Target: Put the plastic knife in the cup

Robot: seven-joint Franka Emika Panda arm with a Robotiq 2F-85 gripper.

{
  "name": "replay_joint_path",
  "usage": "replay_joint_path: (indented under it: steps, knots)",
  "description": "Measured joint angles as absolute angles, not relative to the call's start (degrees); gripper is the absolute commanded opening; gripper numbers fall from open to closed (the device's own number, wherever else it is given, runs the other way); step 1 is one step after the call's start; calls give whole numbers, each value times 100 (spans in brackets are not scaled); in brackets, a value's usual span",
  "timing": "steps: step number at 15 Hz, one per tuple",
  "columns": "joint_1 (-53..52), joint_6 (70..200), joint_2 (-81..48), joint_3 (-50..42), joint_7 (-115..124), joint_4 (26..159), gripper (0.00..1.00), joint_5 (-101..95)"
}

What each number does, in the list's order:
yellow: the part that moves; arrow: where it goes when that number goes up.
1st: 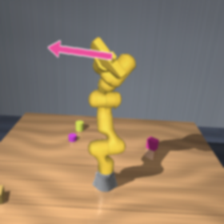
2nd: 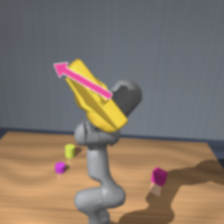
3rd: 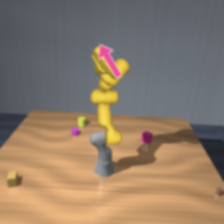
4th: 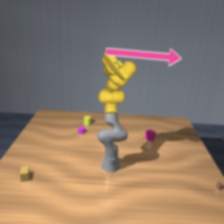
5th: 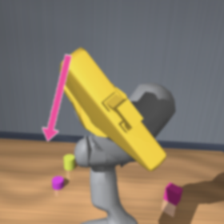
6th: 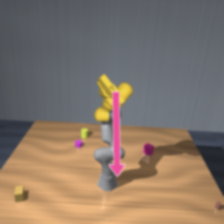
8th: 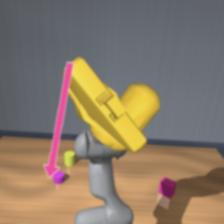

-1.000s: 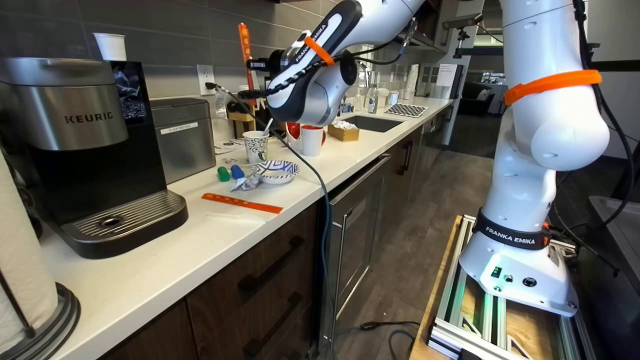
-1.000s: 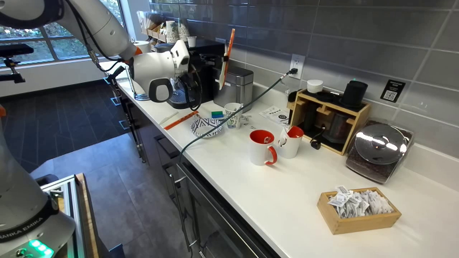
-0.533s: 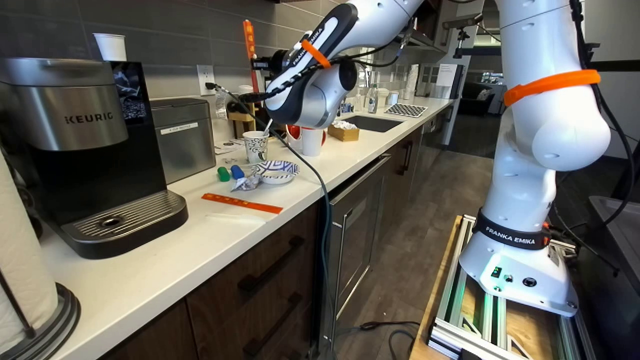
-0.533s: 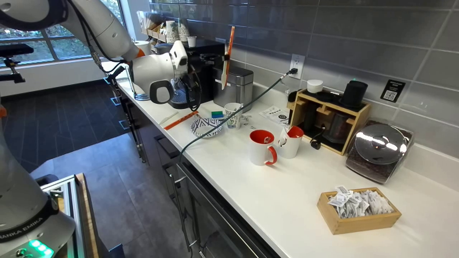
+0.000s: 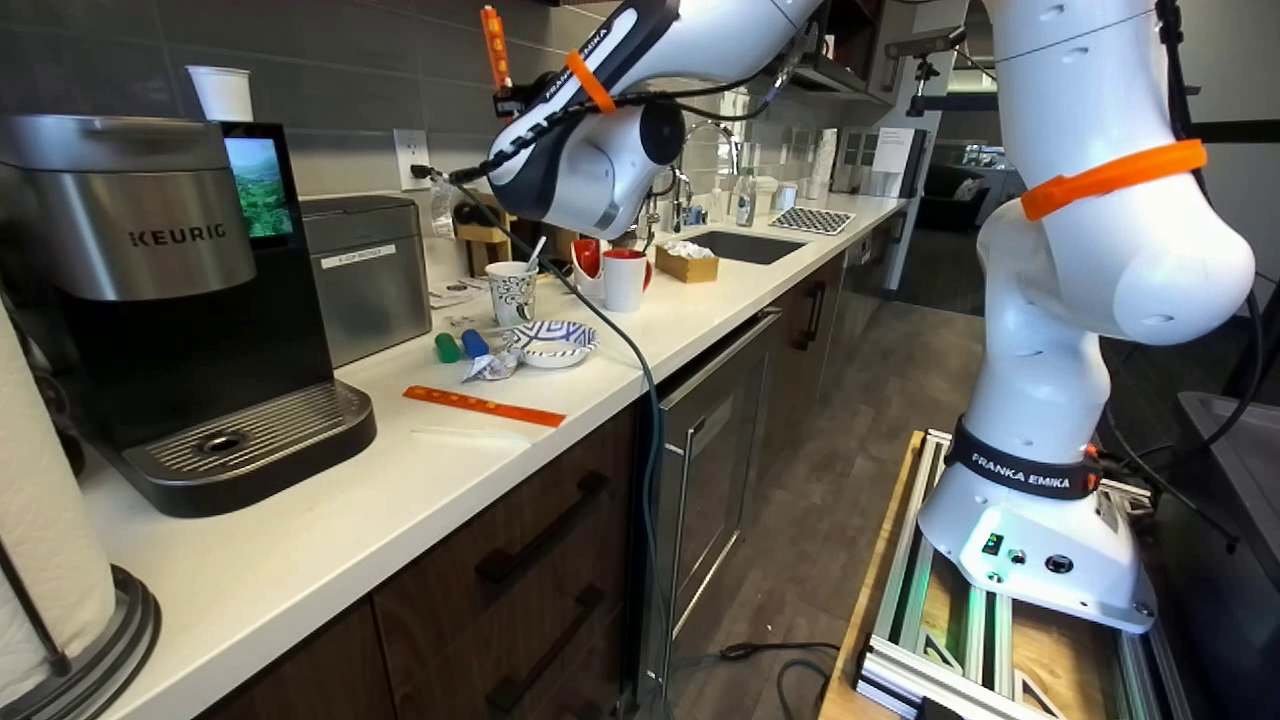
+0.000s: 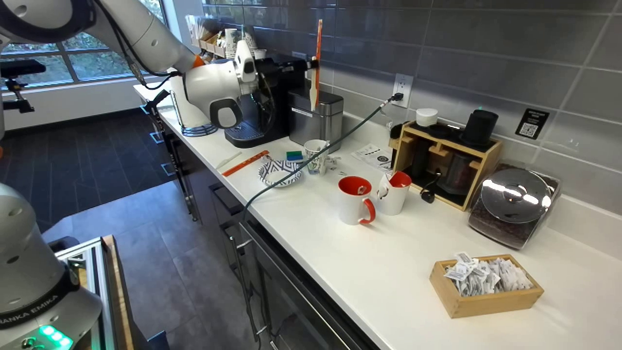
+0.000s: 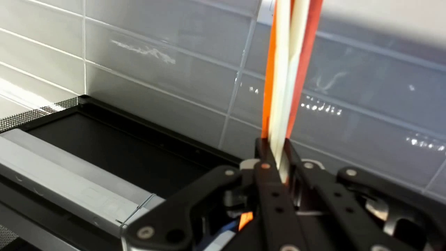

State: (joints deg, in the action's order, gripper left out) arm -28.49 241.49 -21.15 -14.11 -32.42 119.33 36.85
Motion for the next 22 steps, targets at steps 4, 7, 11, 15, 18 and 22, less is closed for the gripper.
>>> replay_joint_path:
  steps: [4,7,11,15,18,22]
  knots:
    - [-3138,24149,-2326,-1543,-3314,12279,2,3970]
    - [-3190,24149,-2413,-1491,-3313,12568,2,4183]
    - [-3197,24149,-2430,-1353,-3022,12841,2,4280]
    - [-3191,24149,-2431,-1217,-2300,12924,2,4269]
    - [-3219,24149,-2452,-1336,-1812,12885,2,4166]
    - [-3324,24149,-2603,-1721,-1287,12705,2,3844]
